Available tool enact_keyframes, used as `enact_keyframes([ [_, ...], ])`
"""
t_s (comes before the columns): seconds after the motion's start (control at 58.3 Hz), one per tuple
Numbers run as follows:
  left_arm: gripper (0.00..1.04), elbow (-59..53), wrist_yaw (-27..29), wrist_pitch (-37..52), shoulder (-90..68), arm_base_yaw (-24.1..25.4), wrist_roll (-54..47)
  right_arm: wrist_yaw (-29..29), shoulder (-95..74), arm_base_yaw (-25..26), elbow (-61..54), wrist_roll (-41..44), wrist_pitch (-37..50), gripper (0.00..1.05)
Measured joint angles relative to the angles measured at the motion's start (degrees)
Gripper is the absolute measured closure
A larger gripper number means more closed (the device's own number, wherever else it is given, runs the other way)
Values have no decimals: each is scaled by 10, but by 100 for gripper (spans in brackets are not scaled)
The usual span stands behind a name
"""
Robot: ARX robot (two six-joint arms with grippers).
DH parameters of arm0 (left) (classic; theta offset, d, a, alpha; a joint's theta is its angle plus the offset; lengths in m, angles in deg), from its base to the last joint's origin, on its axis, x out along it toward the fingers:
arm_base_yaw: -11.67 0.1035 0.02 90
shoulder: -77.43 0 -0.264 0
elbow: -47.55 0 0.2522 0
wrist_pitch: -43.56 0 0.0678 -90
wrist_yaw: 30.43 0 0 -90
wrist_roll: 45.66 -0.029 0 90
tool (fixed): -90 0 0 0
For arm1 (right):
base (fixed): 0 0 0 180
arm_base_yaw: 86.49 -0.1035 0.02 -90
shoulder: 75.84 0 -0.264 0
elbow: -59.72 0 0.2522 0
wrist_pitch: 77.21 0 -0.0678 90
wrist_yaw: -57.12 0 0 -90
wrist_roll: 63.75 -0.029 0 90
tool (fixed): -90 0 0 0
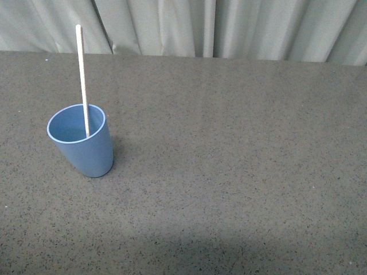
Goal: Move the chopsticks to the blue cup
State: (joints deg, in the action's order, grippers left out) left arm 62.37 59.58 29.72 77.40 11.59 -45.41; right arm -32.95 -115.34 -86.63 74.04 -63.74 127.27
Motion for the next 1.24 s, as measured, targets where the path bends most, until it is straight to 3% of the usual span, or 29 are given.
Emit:
enact_keyframes([
  [0.412,7,0,0,0,0,0,0,0,146,0,-3,0,-134,104],
  [0.429,14,0,0,0,0,0,0,0,231,0,-3,0,-213,104],
  [0.498,19,0,0,0,0,0,1,0,244,0,-3,0,-228,104],
  [0.583,5,0,0,0,0,0,0,0,268,0,-3,0,-255,104],
  [0.755,7,0,0,0,0,0,0,0,295,0,-3,0,-280,104],
  [0.875,7,0,0,0,0,0,0,2,373,0,-3,0,-376,104],
  [1.064,7,0,0,0,0,0,0,2,392,0,-3,0,-381,104],
  [1.167,7,0,0,0,0,0,0,2,393,0,-3,0,-382,83],
  [1.184,7,0,0,0,0,0,0,2,393,0,-3,0,-382,9],
  [1.235,7,0,0,0,0,0,0,2,393,0,-3,0,-381,9],
])
